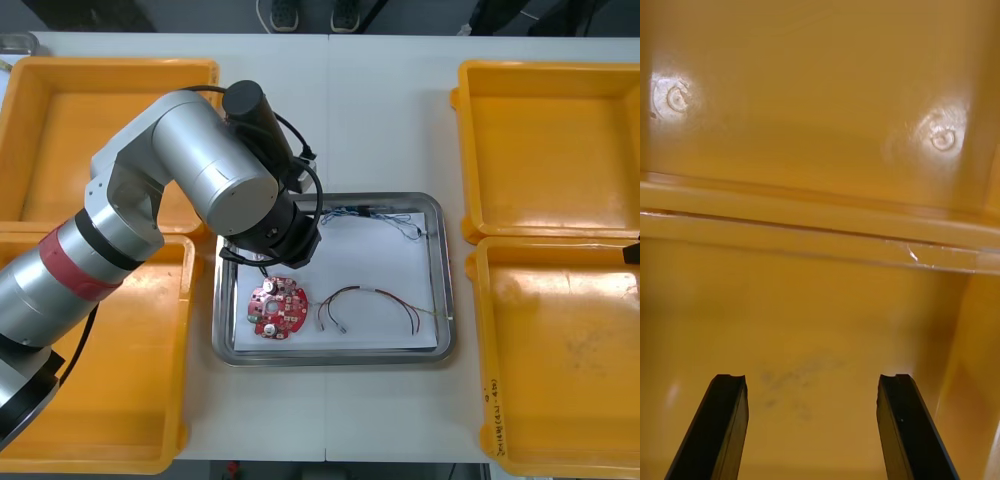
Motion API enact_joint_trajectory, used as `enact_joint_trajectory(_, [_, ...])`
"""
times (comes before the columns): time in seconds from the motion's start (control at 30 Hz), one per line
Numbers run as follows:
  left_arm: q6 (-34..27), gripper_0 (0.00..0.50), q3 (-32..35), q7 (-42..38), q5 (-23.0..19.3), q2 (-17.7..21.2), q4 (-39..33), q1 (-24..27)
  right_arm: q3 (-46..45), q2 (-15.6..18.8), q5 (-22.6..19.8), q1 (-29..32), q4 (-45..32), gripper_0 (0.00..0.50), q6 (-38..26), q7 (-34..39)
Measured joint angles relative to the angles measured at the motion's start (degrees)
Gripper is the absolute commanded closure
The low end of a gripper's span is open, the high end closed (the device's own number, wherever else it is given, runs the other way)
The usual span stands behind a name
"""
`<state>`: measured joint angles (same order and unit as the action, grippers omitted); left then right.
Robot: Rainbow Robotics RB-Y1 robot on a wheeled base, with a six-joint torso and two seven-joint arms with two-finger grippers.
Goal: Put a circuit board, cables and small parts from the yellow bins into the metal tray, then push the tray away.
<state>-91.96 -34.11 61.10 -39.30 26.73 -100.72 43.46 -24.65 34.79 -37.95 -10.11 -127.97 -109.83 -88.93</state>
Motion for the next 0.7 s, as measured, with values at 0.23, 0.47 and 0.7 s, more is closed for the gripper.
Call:
enact_joint_trajectory(0.23, [1.96, 0.497, -1.23, 0.00, 0.63, -0.02, 2.33, 0.00, 0.00, -0.29, -0.93, 3.09, -1.72, 0.000, 0.00, 2.80])
enact_joint_trajectory(0.47, [2.78, 0.499, -1.35, 0.00, 0.99, -0.04, 2.82, 0.00, -0.01, -1.24, -3.65, 4.21, -1.74, 0.000, 0.00, 11.31])
enact_joint_trajectory(0.7, [3.26, 0.497, -1.66, 0.00, 1.17, -0.05, 3.57, 0.01, -0.02, -1.32, -5.45, 5.05, -1.75, 0.000, 0.00, 14.58])
